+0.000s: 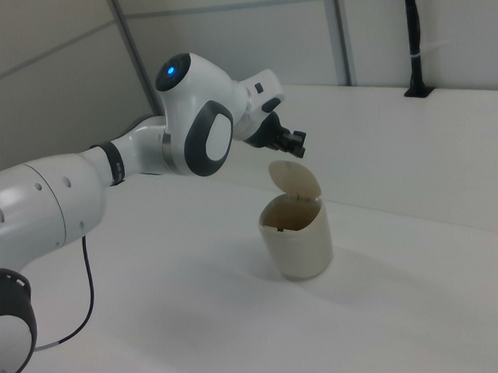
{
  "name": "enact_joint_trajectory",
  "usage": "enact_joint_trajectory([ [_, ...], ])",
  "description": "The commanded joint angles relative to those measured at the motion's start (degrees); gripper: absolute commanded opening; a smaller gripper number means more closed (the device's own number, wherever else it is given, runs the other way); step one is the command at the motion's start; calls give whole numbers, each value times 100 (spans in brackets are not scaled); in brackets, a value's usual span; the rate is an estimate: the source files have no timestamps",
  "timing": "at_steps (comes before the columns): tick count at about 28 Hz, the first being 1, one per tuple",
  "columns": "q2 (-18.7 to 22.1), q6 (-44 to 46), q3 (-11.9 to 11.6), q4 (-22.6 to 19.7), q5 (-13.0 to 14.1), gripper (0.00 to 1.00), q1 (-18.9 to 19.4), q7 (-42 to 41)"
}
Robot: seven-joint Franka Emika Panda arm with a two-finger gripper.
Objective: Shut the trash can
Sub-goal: 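Push the raised lid down with the gripper until it shuts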
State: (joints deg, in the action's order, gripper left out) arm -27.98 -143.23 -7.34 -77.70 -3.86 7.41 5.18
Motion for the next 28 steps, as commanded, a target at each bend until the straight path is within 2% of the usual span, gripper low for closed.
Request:
enact_joint_trajectory([
  [1,65,180,-22,-175,-141,0,59,-60],
  [11,118,1287,-13,-175,26,0,15,-772],
  [13,127,1455,-13,-175,122,0,-3,-956],
  [14,127,1612,-13,-175,279,0,-12,-1184],
  [17,127,1798,-22,-175,404,0,-12,-1414],
  [28,83,1895,-13,-360,378,0,41,-1467],
])
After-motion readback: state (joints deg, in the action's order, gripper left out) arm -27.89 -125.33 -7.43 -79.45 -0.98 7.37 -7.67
